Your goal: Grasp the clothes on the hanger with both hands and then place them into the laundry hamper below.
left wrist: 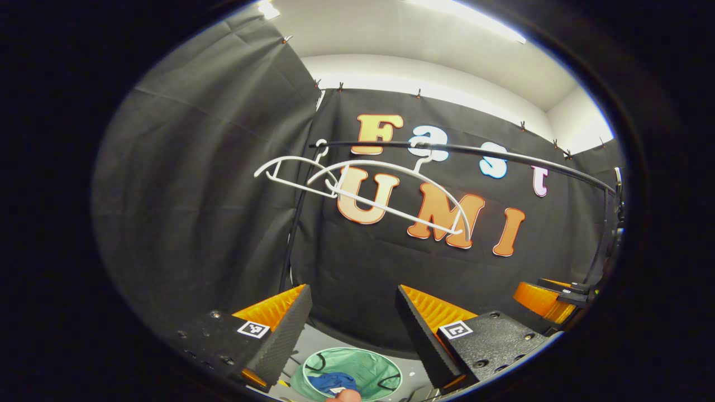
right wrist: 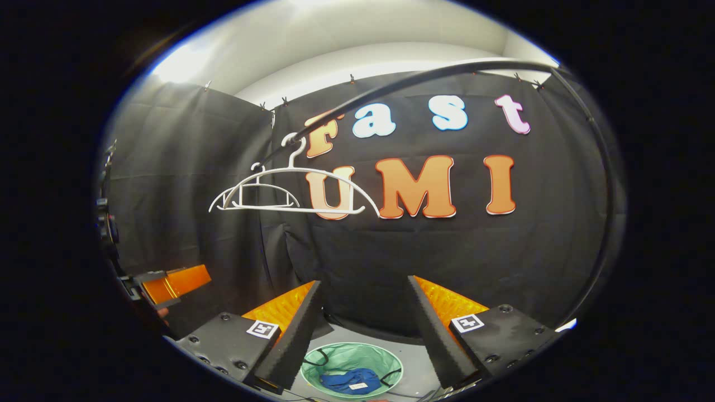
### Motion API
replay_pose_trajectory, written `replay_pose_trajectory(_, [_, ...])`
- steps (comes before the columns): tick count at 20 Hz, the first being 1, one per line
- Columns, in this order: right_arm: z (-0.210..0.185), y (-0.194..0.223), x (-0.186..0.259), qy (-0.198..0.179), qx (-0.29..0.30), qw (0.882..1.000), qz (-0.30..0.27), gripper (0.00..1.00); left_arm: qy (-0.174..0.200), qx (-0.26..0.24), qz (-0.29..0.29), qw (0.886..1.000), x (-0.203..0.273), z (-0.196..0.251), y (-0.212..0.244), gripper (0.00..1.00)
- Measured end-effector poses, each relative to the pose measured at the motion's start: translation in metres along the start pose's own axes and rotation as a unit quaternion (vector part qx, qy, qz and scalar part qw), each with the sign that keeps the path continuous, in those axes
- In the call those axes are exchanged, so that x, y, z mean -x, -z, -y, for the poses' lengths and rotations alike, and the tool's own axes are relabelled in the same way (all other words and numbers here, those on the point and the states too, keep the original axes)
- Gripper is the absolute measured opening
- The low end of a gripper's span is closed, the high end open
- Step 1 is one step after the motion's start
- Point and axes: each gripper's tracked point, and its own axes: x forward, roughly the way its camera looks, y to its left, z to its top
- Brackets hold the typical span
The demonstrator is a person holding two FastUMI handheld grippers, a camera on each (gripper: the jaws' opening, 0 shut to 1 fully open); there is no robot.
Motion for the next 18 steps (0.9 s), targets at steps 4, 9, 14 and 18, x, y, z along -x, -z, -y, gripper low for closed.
replay_pose_trajectory(4, [-0.022, -0.007, 0.032, -0.013, -0.016, 1.0, 0.012, 0.92, 0.006, 0.001, 0.031, 1.0, 0.028, -0.005, -0.023, 0.92])
replay_pose_trajectory(9, [-0.032, -0.015, 0.082, -0.014, -0.046, 0.998, 0.027, 0.87, 0.009, -0.009, 0.046, 0.999, 0.096, -0.013, -0.029, 0.92])
replay_pose_trajectory(14, [-0.029, -0.033, 0.122, 0.01, -0.047, 0.998, 0.049, 0.98, 0.024, -0.007, 0.055, 0.998, 0.126, -0.017, -0.033, 0.92])
replay_pose_trajectory(18, [-0.032, -0.043, 0.141, 0.01, -0.055, 0.997, 0.058, 0.87, 0.02, -0.012, 0.062, 0.998, 0.141, -0.02, -0.036, 0.99])
